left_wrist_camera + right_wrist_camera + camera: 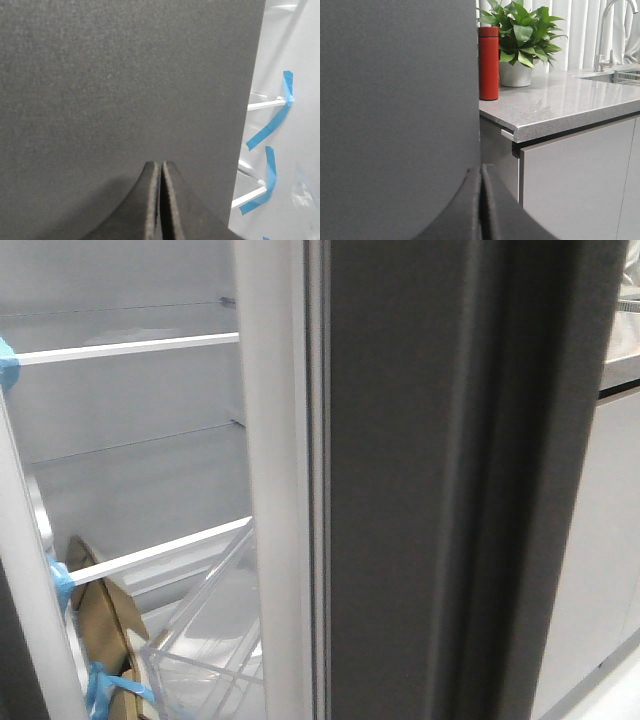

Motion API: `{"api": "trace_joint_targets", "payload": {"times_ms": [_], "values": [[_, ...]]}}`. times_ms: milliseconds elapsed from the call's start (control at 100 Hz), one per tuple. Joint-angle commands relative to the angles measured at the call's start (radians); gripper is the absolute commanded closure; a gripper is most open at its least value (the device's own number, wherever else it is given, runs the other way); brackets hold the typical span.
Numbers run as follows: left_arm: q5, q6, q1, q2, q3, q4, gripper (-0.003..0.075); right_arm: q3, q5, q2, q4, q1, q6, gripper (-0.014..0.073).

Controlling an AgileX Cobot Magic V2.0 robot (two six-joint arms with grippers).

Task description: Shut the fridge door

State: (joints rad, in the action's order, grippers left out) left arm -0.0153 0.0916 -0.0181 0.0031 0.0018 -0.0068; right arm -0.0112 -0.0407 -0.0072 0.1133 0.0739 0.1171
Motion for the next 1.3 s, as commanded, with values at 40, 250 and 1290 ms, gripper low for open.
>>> {"api": "trace_joint_targets", "payload": {"times_ms": [40,250,1290], "values": [[-0.077,0.003,-0.005,0.019,0.028,-0.002,0.0741,-0.010,-0.071,-0.013,0.002,-0.001,0.010,0.0670],[-0.077,0.003,-0.005,0.019,0.028,-0.002,0.0741,-0.010,-0.071,-0.013,0.002,-0.001,0.010,0.0670],[-0.077,0.003,-0.005,0.019,0.028,-0.002,0.0741,-0.006,-0.052,-0.013,-0.024,-0.001,0.004,0.0670]]}}
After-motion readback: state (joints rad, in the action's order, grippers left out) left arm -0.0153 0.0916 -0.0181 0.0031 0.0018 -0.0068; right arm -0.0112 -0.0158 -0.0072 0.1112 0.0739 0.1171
